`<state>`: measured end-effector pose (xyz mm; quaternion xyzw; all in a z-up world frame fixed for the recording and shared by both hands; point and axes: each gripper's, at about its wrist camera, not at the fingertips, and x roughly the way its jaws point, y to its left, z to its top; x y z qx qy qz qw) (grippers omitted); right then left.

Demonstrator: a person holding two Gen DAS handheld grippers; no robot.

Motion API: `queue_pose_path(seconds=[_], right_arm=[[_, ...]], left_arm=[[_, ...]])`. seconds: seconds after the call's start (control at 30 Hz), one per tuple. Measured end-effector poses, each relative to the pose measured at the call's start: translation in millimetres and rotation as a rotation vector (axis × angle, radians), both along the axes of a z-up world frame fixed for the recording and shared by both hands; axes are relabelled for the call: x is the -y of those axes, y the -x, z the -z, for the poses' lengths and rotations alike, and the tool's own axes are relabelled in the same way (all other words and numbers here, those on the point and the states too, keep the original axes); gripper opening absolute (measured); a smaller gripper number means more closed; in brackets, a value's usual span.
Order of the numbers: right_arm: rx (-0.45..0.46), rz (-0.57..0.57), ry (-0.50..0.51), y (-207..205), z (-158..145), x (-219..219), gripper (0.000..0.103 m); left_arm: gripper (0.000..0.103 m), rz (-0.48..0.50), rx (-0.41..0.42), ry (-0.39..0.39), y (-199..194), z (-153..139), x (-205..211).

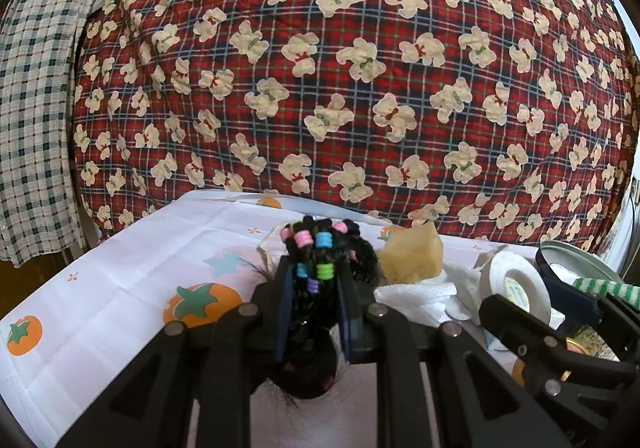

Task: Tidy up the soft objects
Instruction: 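Grasp the white ring scrunchie with the right tool while the left holds the hair tie, then carry the scrunchie and hair tie over the metal tin with both tools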

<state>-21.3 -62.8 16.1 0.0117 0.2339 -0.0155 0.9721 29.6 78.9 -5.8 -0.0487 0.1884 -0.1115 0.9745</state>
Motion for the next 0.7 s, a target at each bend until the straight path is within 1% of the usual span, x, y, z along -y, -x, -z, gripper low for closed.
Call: queue_pose_path(seconds=[0.17,0.33,0.5,0.63,0.7], right_arm=[[0.006,0.001,-0.006,5.1,-0.9,5.5,0.067],[0.016,0.003,-0.011,10.5,-1.6,13.3,0.067],[0.029,0.015,-0.005,16.7,-2.3,24.2,0.067],[0.035,0.031,-0.011,21.5,-3.2,38.1,0.067],[0.043,0.042,-0.012,24.9,-4.3,45.5,0.067]], left_arm=[[0.018,0.002,-0.002,0.005,-0.3,0.2,-0.7],[0.018,-0.006,0.001,0.021,9.5,-1.2,6.4],[0.018,0.005,-0.001,0.027,18.0,-1.9,19.8],[0.018,0.023,-0.006,0.052,24.4,-2.4,29.5],[0.018,0.026,0.007,0.055,29.4,-4.4,35.4]])
